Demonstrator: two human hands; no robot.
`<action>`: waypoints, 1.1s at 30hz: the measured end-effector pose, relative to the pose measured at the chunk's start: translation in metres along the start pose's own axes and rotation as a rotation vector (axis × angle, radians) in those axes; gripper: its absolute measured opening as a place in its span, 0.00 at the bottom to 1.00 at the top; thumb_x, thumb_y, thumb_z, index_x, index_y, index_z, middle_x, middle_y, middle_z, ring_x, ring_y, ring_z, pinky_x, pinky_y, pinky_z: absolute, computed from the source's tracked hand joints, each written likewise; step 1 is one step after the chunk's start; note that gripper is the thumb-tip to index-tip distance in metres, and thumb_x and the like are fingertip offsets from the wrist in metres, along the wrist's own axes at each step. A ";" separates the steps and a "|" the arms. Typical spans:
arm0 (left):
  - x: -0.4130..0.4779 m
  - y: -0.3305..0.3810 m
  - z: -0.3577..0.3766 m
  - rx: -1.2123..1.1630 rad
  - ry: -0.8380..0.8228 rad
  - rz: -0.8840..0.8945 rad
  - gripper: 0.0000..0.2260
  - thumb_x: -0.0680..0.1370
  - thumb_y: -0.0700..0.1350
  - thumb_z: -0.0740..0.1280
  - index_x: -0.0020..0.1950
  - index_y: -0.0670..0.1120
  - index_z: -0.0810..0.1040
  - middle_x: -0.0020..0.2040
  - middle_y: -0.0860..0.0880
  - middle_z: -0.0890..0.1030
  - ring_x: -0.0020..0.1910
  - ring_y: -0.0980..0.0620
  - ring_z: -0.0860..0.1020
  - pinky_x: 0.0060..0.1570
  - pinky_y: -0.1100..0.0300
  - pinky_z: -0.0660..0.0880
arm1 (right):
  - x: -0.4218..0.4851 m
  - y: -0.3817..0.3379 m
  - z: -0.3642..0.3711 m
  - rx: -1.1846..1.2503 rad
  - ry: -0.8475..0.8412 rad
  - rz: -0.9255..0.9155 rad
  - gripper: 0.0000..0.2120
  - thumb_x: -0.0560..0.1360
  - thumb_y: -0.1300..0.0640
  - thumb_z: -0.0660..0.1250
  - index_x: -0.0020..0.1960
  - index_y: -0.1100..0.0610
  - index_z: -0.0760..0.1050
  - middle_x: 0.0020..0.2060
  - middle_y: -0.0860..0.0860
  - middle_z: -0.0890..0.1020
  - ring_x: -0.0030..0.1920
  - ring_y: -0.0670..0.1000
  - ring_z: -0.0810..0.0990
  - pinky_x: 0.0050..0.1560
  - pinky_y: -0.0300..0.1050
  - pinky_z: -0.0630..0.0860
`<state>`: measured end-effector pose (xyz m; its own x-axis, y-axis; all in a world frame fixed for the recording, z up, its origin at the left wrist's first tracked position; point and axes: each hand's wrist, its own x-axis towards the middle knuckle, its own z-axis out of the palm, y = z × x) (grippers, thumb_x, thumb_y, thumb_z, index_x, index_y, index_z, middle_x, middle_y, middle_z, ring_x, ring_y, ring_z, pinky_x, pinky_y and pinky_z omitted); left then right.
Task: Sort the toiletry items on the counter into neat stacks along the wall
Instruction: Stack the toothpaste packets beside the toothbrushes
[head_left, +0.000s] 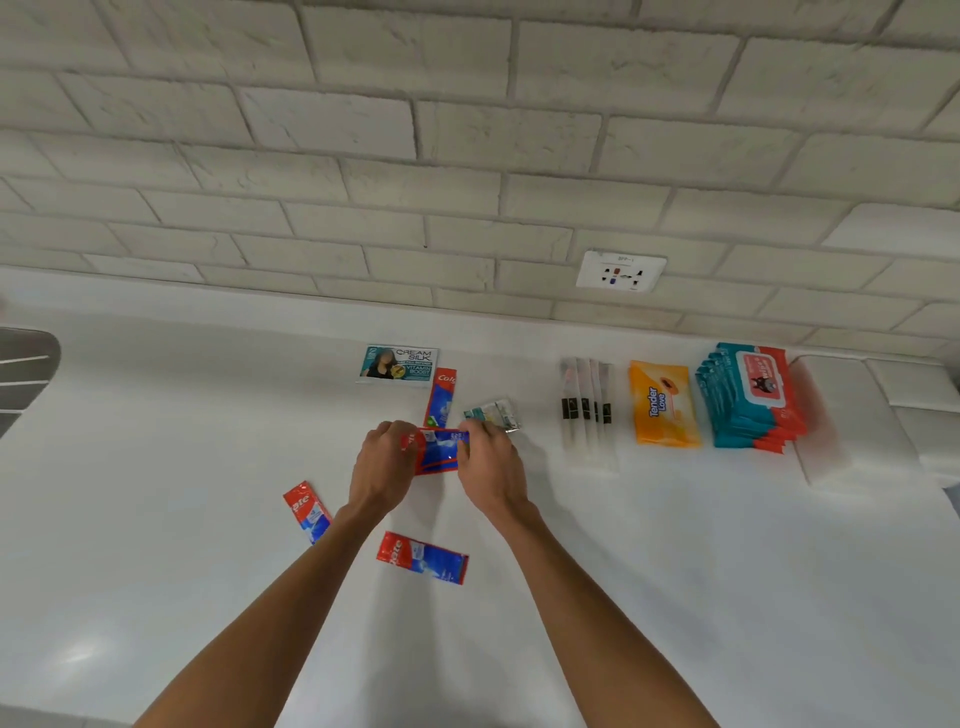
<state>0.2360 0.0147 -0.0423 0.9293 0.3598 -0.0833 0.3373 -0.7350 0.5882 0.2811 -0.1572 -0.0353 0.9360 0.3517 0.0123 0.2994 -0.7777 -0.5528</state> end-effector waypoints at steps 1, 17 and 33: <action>0.004 0.001 -0.002 0.009 -0.015 0.015 0.12 0.83 0.50 0.66 0.64 0.47 0.78 0.60 0.45 0.81 0.53 0.50 0.80 0.47 0.53 0.82 | 0.006 -0.004 0.001 -0.013 0.003 -0.001 0.14 0.84 0.53 0.65 0.68 0.55 0.74 0.63 0.55 0.81 0.61 0.52 0.82 0.53 0.48 0.84; 0.089 -0.007 -0.011 0.535 -0.413 0.379 0.31 0.80 0.50 0.71 0.81 0.54 0.63 0.81 0.52 0.63 0.82 0.47 0.58 0.71 0.43 0.72 | 0.051 0.016 0.022 -0.224 0.007 0.069 0.14 0.82 0.49 0.67 0.65 0.53 0.75 0.65 0.52 0.78 0.68 0.54 0.75 0.65 0.53 0.77; 0.063 0.019 0.028 0.295 -0.286 0.344 0.21 0.83 0.50 0.65 0.76 0.50 0.71 0.76 0.50 0.71 0.72 0.48 0.72 0.68 0.48 0.74 | -0.048 0.015 0.047 -0.200 0.122 0.078 0.15 0.81 0.45 0.67 0.67 0.47 0.77 0.68 0.50 0.77 0.71 0.50 0.73 0.67 0.51 0.77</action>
<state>0.3051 0.0080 -0.0588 0.9836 -0.0710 -0.1656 -0.0042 -0.9280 0.3725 0.2320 -0.1611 -0.0835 0.9696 0.2303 0.0827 0.2443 -0.8921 -0.3801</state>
